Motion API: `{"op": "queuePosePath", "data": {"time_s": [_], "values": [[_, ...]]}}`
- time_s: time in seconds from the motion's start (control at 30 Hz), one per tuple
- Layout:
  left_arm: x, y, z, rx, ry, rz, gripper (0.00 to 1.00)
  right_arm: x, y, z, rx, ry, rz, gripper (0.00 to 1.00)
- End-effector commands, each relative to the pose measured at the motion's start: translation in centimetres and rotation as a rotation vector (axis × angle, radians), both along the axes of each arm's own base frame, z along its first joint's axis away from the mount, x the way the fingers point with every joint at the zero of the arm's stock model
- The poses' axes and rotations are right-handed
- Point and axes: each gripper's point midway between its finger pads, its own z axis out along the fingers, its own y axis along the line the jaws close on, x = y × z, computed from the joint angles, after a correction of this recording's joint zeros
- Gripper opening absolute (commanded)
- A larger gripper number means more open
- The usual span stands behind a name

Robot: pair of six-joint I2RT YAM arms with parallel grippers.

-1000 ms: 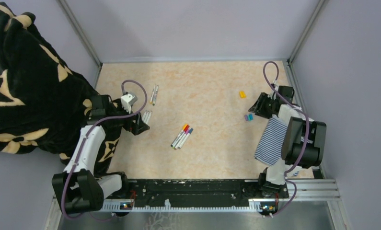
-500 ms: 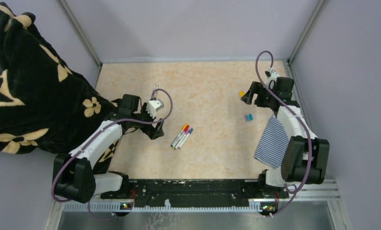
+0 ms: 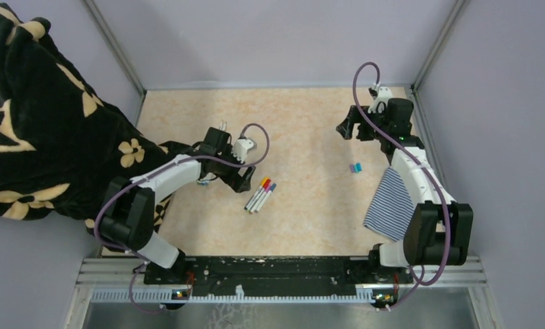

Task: Open the pen caps
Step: Pick up the pen from the center of the board.

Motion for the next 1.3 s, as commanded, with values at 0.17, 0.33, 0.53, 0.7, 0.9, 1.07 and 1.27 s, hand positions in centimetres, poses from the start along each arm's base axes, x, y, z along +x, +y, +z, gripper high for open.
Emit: {"op": "queuePosePath", "data": {"time_s": [0.17, 0.33, 0.53, 0.7, 0.9, 1.07, 1.27], "values": [[2.1, -3.1, -0.1, 0.016, -0.035, 0.021, 0.91, 0.5, -0.1, 1.6, -0.002, -0.117, -0.007, 0.84], [1.5, -3.7, -1.6, 0.043, -0.014, 0.008, 0.89, 0.0, 0.2, 2.1, 0.009, -0.141, 0.005, 0.84], [1.2, -4.0, -2.1, 0.063, -0.011, -0.006, 0.87, -0.3, 0.2, 2.1, 0.005, -0.154, 0.009, 0.84], [0.9, -3.9, -3.2, 0.093, 0.005, -0.007, 0.83, -0.3, 0.3, 2.1, 0.010, -0.152, 0.014, 0.84], [0.6, -4.0, -4.1, 0.112, 0.022, -0.015, 0.79, -0.3, 0.3, 1.9, 0.011, -0.152, 0.016, 0.84], [0.6, -3.5, -4.9, 0.140, 0.029, -0.004, 0.68, -0.4, 0.4, 1.8, 0.013, -0.149, 0.020, 0.84], [0.4, -3.3, -5.3, 0.154, 0.039, -0.005, 0.65, -0.4, 0.4, 1.8, 0.013, -0.150, 0.021, 0.84]]}}
